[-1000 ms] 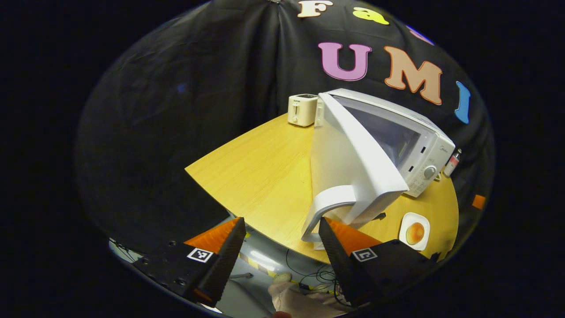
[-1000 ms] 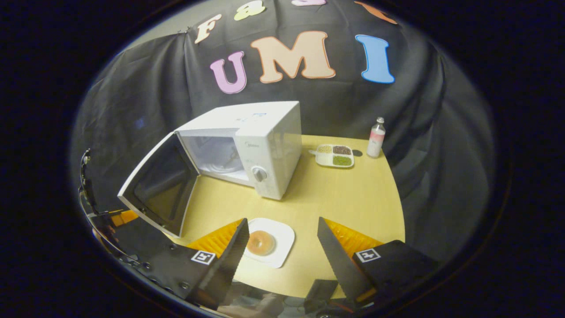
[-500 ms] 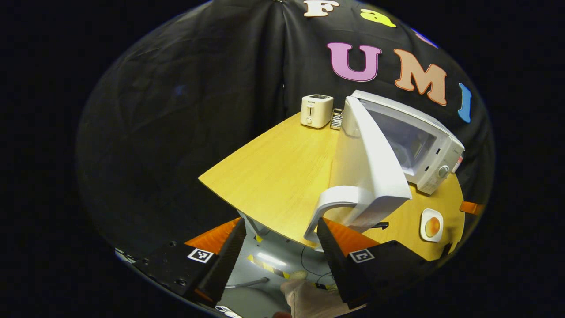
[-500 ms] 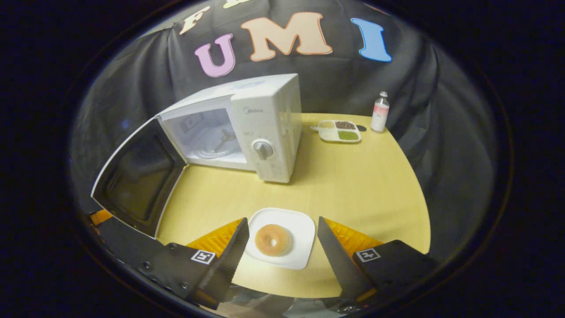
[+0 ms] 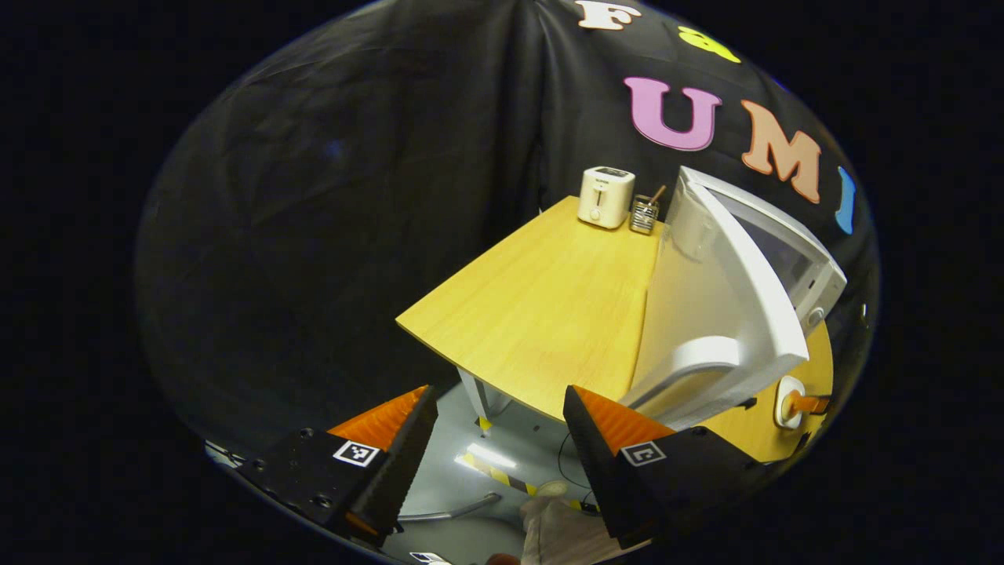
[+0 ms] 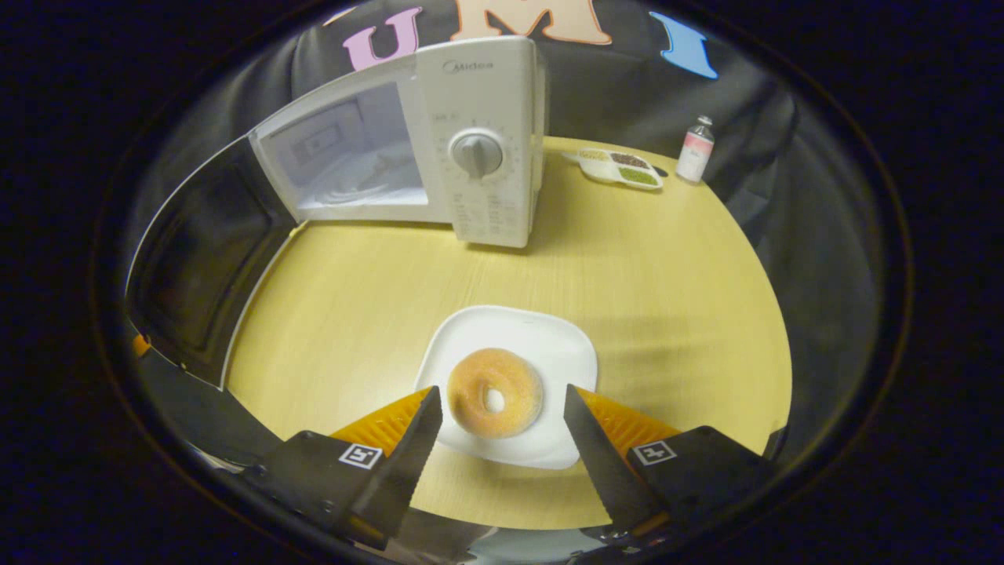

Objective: Open the microwave oven with the left hand, put the food in, and close the microwave oven.

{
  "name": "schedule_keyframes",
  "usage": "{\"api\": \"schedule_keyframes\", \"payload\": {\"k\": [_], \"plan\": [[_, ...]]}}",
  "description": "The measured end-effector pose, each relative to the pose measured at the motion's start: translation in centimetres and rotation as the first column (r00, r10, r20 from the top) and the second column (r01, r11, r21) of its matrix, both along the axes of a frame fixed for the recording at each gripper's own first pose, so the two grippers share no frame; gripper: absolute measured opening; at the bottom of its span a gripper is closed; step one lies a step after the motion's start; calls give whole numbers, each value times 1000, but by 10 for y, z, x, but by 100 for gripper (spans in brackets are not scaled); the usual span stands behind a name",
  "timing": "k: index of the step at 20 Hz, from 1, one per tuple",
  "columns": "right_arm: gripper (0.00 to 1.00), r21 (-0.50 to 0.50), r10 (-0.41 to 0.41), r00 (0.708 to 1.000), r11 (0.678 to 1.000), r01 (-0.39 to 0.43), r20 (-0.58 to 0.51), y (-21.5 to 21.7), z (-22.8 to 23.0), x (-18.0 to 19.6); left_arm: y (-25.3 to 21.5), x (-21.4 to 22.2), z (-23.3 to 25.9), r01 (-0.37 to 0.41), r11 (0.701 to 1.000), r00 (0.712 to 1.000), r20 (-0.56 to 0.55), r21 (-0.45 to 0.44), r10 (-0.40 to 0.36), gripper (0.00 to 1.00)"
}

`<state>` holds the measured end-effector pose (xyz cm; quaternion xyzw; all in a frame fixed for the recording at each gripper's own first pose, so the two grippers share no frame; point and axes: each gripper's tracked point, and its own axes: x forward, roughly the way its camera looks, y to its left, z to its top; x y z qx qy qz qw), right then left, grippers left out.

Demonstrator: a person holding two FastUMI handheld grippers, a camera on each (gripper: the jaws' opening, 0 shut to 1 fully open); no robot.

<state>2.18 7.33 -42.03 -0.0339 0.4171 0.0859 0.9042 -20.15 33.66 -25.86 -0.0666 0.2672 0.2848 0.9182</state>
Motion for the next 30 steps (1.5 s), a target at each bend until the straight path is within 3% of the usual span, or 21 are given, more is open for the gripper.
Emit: {"api": "schedule_keyframes", "payload": {"k": [4, 5, 7, 8, 9, 10, 12, 14, 20, 22, 23, 25, 30], "plan": [[99, -2, -8, 998, 1000, 8, -59, 2, -17, 3, 18, 11, 35, -55, 998, 992, 114, 8, 54, 95], [94, 3, -13, 998, 1000, 13, -68, 3, -18, 5, 21, 16, 44, -58, 998, 989, 140, 17, 55, 95], [99, 10, -20, 997, 1000, 20, -81, 3, -20, 7, 21, 30, 60, -53, 998, 982, 182, 33, 46, 96], [94, 8, -24, 996, 1000, 25, -88, 4, -22, 8, 21, 36, 67, -48, 998, 979, 198, 46, 38, 95], [99, 5, -29, 995, 1000, 29, -97, 5, -24, 9, 21, 43, 73, -41, 997, 977, 209, 58, 28, 95], [99, 8, -29, 994, 1000, 30, -107, 8, -27, 8, 21, 49, 76, -31, 997, 976, 217, 69, 15, 95], [83, 1, -42, 992, 999, 42, -118, 10, -28, 8, 17, 62, 79, 4, 997, 976, 217, 76, -20, 95], [79, 11, -64, 988, 998, 66, -138, 12, -27, 5, 13, 79, 76, 35, 997, 974, 223, 64, -49, 95], [79, 122, -154, 981, 978, 168, -115, 41, 1, 0, -4, 125, 70, 131, 991, 958, 258, -5, -126, 95], [79, 183, -175, 978, 964, 195, -117, 60, 12, -4, -5, 134, 64, 162, 987, 956, 252, -23, -151, 95], [84, 217, -185, 976, 954, 207, -117, 71, 18, -5, -5, 137, 61, 172, 985, 956, 245, -24, -161, 95], [79, 299, -198, 973, 927, 226, -121, 96, 30, -7, -1, 142, 60, 190, 982, 955, 234, -19, -180, 96], [79, 528, -204, 971, 814, 241, -127, 170, 66, 10, 0, 151, 55, 223, 975, 952, 218, -12, -215, 96]]}}
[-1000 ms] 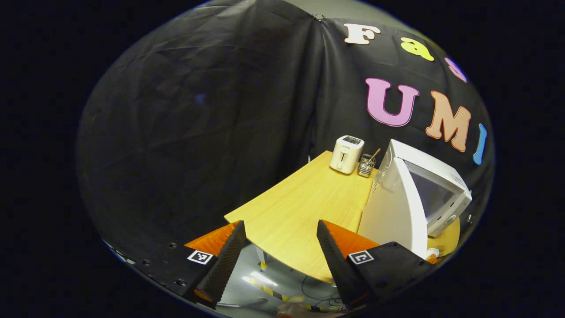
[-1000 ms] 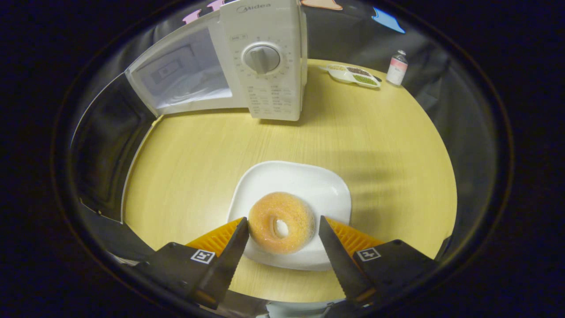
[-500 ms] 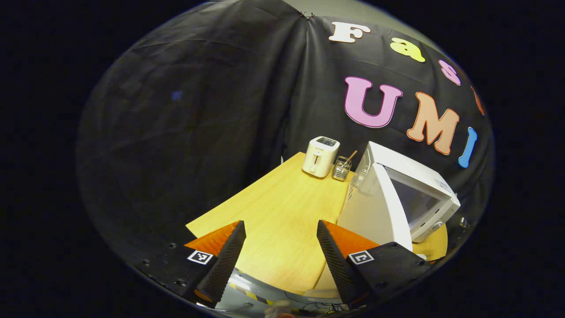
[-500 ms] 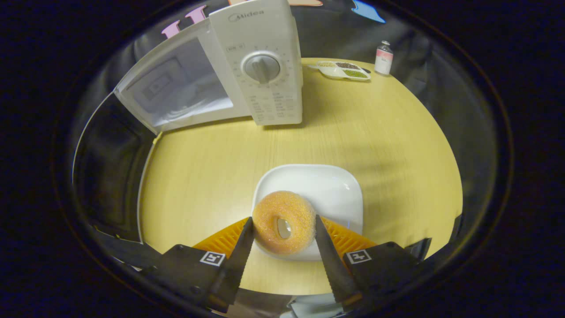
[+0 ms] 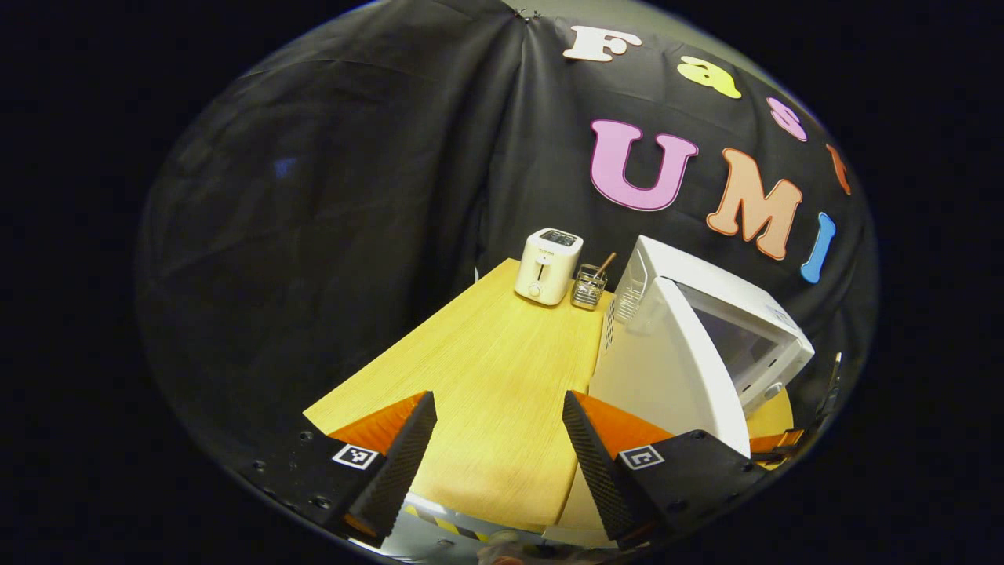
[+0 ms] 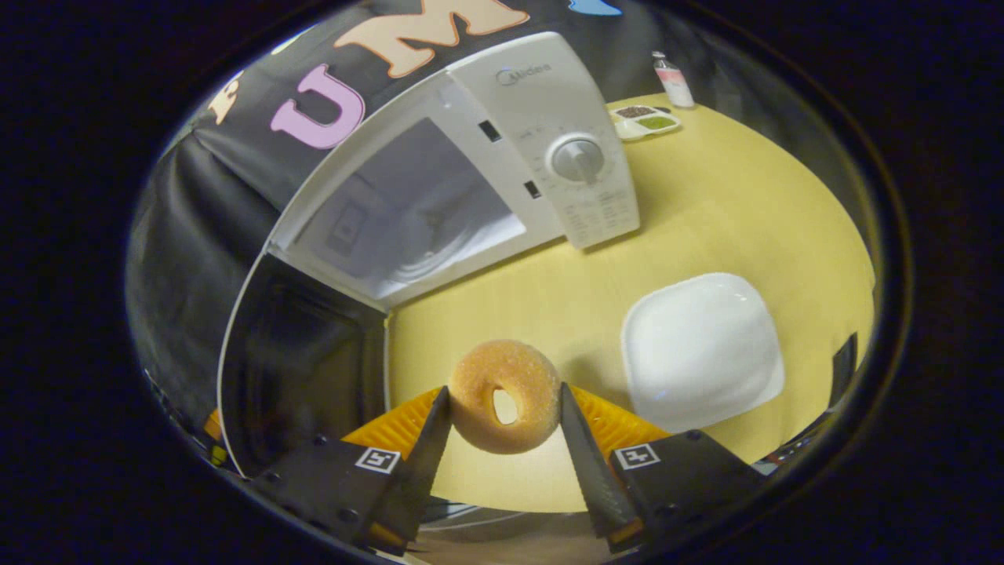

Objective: Open the microwave oven with the left hand, put the food in, and close the microwave oven.

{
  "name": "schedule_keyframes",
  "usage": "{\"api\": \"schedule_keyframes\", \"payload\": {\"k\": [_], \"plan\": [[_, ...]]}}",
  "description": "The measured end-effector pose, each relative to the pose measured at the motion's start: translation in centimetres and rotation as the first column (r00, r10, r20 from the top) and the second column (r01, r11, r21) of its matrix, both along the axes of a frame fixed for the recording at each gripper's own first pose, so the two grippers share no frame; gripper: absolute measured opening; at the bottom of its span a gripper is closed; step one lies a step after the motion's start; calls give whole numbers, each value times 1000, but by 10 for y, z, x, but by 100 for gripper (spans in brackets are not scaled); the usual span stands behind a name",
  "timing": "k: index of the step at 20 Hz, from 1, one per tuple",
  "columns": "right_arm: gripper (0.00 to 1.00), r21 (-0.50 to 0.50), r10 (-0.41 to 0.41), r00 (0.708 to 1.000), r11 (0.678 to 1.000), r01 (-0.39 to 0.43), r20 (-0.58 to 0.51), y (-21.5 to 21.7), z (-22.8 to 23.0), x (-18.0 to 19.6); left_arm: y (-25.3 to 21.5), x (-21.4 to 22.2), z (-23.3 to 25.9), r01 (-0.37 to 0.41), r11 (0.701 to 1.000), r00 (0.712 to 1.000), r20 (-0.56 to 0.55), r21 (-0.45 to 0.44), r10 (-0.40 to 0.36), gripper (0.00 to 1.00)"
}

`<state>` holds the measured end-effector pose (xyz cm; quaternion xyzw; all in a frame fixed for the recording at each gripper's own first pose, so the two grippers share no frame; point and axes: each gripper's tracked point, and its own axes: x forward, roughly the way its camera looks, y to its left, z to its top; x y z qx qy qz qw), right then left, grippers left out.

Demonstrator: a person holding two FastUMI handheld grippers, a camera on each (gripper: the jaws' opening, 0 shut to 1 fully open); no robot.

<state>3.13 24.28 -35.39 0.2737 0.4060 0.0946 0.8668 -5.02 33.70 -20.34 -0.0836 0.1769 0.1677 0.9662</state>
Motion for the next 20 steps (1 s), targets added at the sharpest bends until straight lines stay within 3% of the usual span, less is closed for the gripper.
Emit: {"api": "schedule_keyframes", "payload": {"k": [1, 2, 4, 5, 7, 9, 10, 11, 12, 20], "plan": [[78, 39, -10, 1000, 999, 10, 14, 12, 6, 7, 0, 2, -2, 5, 1000, 1000, -2, -4, -5, 96], [83, 72, -24, 999, 997, 22, 27, 25, 11, 14, -1, 2, -3, 9, 1000, 1000, -5, -8, -9, 96], [77, 117, -56, 997, 992, 49, 54, 45, 18, 31, -1, 3, -7, 21, 1000, 1000, -15, -16, -21, 96], [83, 131, -75, 995, 989, 66, 66, 53, 19, 41, -1, 5, -9, 27, 999, 999, -18, -18, -27, 96], [83, 159, -116, 989, 982, 101, 91, 70, 23, 59, 1, 6, -14, 32, 999, 999, -33, -23, -32, 96], [77, 178, -157, 980, 975, 134, 123, 83, 26, 77, 4, 6, -18, 28, 999, 998, -47, -29, -30, 95], [83, 181, -174, 975, 972, 148, 137, 90, 26, 87, 5, 7, -19, 27, 999, 998, -50, -31, -29, 96], [83, 179, -191, 970, 970, 163, 152, 94, 26, 97, 6, 8, -19, 27, 999, 998, -52, -32, -28, 96], [77, 170, -207, 963, 969, 178, 172, 98, 25, 107, 6, 8, -20, 27, 999, 998, -54, -31, -29, 96], [76, 76, -328, 889, 944, 321, 319, 97, 26, 191, 10, 8, -31, 32, 999, 995, -91, -35, -35, 96]]}}
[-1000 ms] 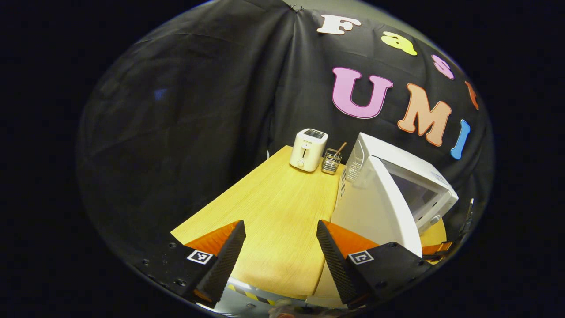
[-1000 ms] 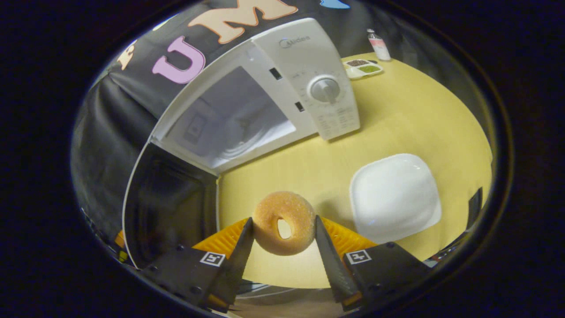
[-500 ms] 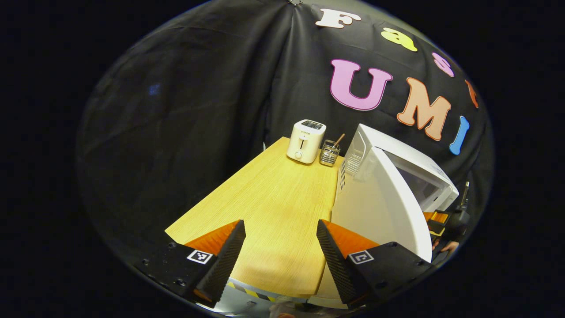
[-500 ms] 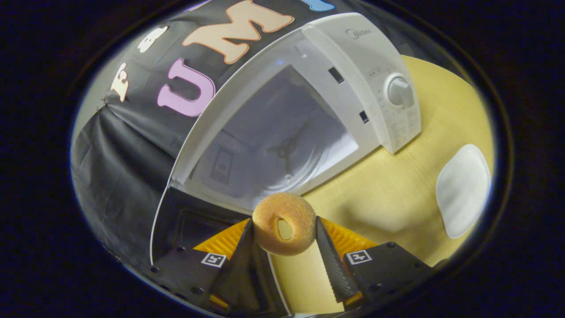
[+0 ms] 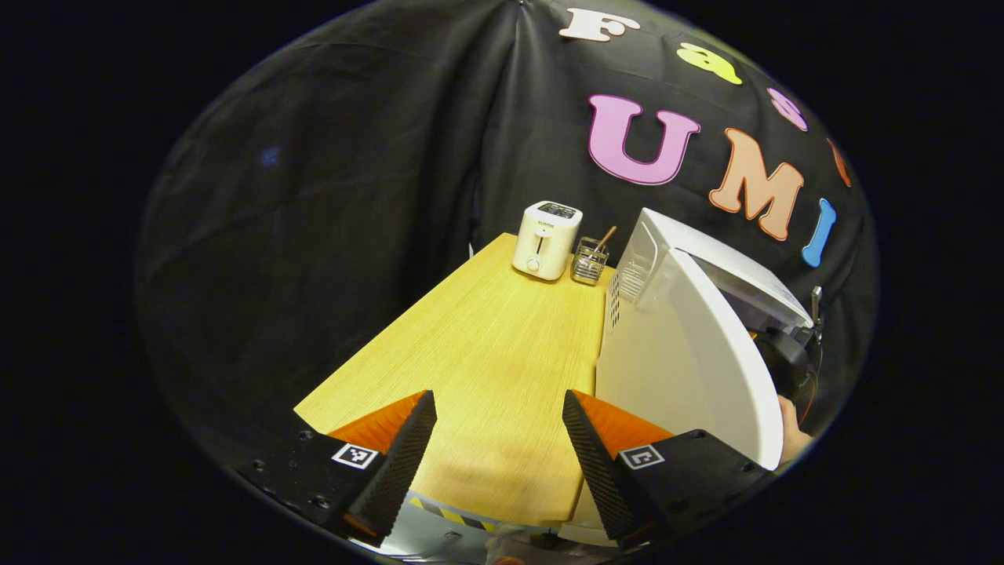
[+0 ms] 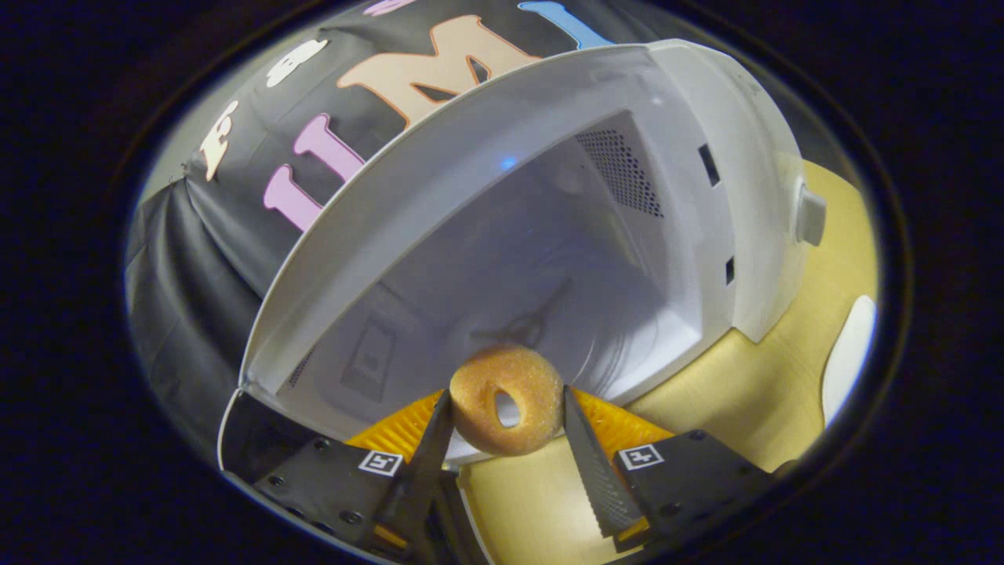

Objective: Open the microwave oven with the left hand, put the food in, and close the microwave oven.

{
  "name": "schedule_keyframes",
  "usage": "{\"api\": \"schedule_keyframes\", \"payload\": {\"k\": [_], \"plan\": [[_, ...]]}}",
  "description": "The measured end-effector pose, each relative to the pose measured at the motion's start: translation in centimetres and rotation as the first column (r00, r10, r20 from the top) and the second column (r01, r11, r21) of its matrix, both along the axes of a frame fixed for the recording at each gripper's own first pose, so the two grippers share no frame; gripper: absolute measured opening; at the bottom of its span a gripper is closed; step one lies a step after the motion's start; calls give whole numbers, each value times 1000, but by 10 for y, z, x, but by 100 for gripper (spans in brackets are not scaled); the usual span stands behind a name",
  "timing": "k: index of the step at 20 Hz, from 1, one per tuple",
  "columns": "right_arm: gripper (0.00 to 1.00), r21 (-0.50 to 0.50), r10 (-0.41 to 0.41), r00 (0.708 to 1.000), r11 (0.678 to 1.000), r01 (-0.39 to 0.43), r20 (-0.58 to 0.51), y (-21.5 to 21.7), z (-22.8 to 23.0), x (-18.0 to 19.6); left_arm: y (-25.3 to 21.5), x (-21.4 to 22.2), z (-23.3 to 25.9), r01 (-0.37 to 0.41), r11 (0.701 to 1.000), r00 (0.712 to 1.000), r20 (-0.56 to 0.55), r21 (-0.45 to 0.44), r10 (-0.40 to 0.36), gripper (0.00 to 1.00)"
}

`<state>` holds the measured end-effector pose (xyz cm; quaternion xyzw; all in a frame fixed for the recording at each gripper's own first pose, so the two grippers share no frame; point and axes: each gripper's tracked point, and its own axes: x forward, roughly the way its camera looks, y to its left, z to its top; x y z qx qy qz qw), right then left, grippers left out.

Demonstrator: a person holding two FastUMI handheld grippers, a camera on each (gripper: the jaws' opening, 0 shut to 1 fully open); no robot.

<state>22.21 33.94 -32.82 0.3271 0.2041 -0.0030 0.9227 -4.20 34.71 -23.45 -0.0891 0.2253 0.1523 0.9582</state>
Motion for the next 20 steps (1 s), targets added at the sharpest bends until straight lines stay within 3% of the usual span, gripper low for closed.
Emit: {"api": "schedule_keyframes", "payload": {"k": [5, 6, 7, 12, 14, 15, 16, 20], "plan": [[76, -51, -72, 997, 996, 71, -4, -5, -14, 24, 3, -3, -10, -4, 1000, 1000, -31, -14, 4, 96], [84, -58, -72, 997, 996, 72, -4, -4, -16, 26, 3, -3, -9, 2, 1000, 1000, -30, -9, -2, 96], [76, -63, -76, 997, 995, 75, -5, -3, -16, 28, 3, -3, -8, 8, 1000, 999, -32, -1, -8, 96], [75, -87, -81, 997, 993, 82, 16, -5, -14, 29, -3, -4, -12, 41, 999, 998, -45, 6, -41, 96], [87, -88, -85, 996, 992, 88, 31, -8, -8, 28, -7, -5, -11, 53, 999, 998, -47, -4, -53, 96], [87, -85, -87, 996, 992, 90, 34, -9, -3, 27, -8, -4, -12, 58, 998, 997, -45, -9, -58, 96], [100, -89, -90, 995, 992, 92, 30, -11, -3, 24, -10, -5, -13, 63, 998, 997, -46, -13, -64, 96], [99, -131, -86, 996, 987, 90, 39, -24, 10, 10, -12, -6, -11, 81, 997, 996, -37, -8, -81, 94]]}}
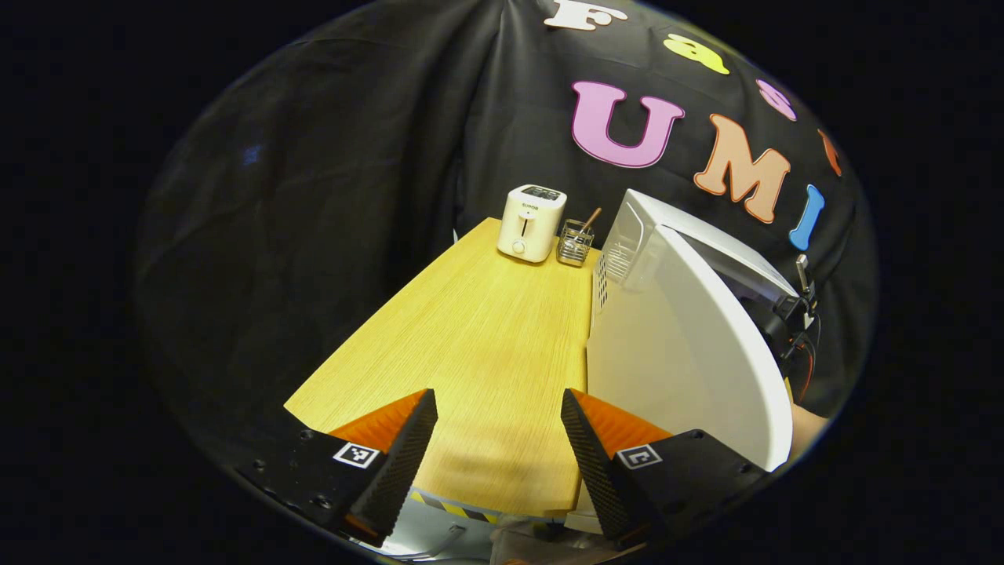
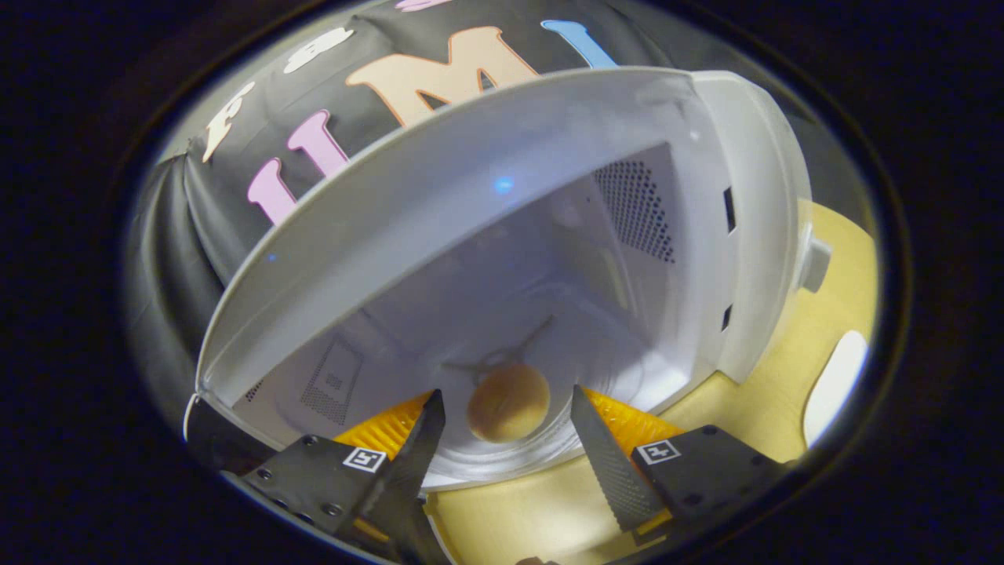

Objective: Open the microwave oven with the left hand, put the food in, and close the microwave oven.

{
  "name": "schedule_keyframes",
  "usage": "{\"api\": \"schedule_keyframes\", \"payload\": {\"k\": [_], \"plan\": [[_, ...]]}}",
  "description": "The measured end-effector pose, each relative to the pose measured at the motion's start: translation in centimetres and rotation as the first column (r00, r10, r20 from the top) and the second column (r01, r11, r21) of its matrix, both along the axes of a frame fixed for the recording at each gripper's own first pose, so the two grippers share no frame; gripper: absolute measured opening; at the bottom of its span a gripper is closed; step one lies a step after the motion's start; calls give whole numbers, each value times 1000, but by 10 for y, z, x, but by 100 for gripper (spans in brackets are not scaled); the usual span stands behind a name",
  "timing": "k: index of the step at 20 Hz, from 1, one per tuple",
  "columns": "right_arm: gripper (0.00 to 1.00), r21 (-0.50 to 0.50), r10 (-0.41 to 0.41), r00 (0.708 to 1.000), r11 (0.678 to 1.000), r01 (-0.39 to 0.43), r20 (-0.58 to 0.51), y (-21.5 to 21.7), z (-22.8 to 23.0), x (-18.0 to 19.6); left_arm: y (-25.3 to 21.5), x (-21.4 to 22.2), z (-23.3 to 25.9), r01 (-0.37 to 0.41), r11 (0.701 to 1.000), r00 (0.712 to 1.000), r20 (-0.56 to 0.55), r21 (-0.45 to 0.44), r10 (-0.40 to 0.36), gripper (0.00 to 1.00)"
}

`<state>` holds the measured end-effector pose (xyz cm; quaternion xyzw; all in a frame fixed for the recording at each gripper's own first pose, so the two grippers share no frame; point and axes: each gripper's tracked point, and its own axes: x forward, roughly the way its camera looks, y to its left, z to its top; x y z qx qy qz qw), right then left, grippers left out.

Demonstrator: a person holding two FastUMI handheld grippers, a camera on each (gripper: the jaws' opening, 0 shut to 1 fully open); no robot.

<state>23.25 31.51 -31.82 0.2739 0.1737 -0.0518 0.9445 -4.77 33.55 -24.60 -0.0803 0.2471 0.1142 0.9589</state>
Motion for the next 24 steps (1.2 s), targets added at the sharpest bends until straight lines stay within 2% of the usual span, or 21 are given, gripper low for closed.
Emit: {"api": "schedule_keyframes", "payload": {"k": [5, 9, 10, 11, 12, 13, 14, 18, 24], "plan": [[99, -35, 26, 999, 999, -25, 31, -13, 25, -29, -13, -2, 3, 57, 998, 998, 5, 15, -57, 90], [99, -54, 70, 994, 996, -66, 80, -22, 59, -63, -26, -5, 1, 111, 993, 994, -16, 32, -111, 60], [99, -66, 79, 992, 995, -73, 95, -25, 69, -71, -29, -6, 0, 124, 992, 992, -22, 37, -123, 49], [99, -84, 88, 990, 993, -79, 106, -29, 78, -78, -31, -7, 0, 137, 990, 990, -24, 44, -136, 51], [99, -102, 96, 989, 991, -85, 112, -33, 85, -86, -33, -8, 1, 146, 988, 989, -24, 49, -145, 33], [91, -120, 102, 988, 989, -88, 116, -39, 92, -94, -36, -9, 3, 156, 986, 988, -20, 56, -155, 29], [91, -133, 102, 987, 987, -86, 122, -44, 99, -101, -39, -8, 5, 172, 983, 985, -13, 62, -171, 20], [91, -176, 92, 984, 982, -64, 155, -66, 127, -124, -44, -11, 8, 203, 973, 979, -11, 112, -203, 2], [91, -256, 42, 980, 967, 10, 196, -110, 160, -155, -56, -17, 3, 240, 963, 971, -43, 120, -236, 1]]}}
